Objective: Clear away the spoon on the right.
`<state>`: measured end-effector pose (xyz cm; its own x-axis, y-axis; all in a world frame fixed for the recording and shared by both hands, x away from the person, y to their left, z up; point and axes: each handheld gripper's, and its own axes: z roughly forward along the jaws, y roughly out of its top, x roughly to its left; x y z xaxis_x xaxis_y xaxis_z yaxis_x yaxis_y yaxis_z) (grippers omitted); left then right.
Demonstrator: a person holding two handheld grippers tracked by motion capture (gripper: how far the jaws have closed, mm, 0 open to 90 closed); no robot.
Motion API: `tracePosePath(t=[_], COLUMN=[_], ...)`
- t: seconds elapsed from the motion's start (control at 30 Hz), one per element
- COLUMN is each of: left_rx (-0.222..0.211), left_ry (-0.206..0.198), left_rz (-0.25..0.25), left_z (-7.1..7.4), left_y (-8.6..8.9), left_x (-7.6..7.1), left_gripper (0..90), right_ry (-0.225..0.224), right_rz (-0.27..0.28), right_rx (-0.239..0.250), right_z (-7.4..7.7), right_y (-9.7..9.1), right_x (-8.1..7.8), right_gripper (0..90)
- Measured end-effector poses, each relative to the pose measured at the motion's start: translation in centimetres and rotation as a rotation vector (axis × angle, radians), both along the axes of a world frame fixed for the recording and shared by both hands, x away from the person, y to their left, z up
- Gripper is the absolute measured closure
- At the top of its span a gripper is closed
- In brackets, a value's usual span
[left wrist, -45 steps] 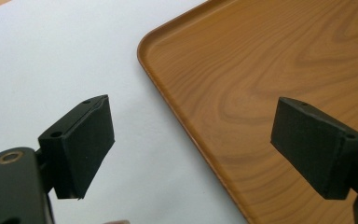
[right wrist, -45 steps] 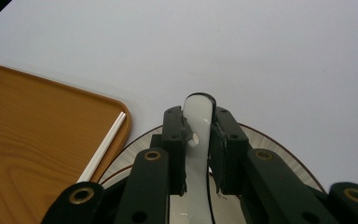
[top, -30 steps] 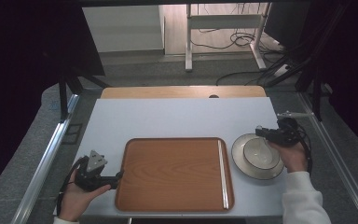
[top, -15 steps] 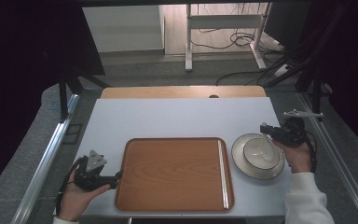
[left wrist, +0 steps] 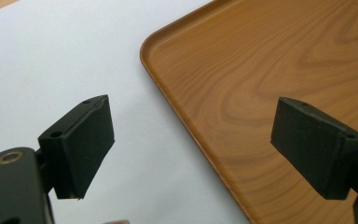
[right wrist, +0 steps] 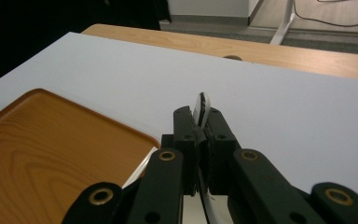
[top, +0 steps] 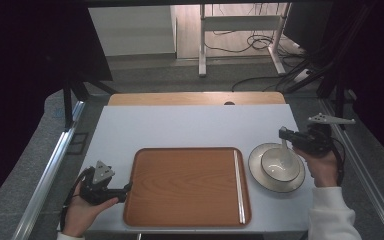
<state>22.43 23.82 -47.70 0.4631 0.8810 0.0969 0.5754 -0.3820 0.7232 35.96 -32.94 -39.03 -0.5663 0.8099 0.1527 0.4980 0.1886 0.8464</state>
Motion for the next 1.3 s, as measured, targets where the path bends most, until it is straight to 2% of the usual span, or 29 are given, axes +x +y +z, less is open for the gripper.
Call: tracePosePath(t=[0.37, 1.3], left_rx=[0.001, 0.004], left_ry=[0.001, 0.002], left_rz=[-0.002, -0.006], left_z=[0.0, 0.0], left_y=[0.0, 0.0], left_x=[0.0, 0.0], left_gripper=[12.9, 12.9], right_ry=[-0.029, -0.008], right_rz=[0.069, 0.181], right_rx=[-0.028, -0.099], right_z=[1.3, 0.8], right_y=[2.2, 6.3], right_x=[-1.0, -1.7], right_gripper=[85.7, 85.7])
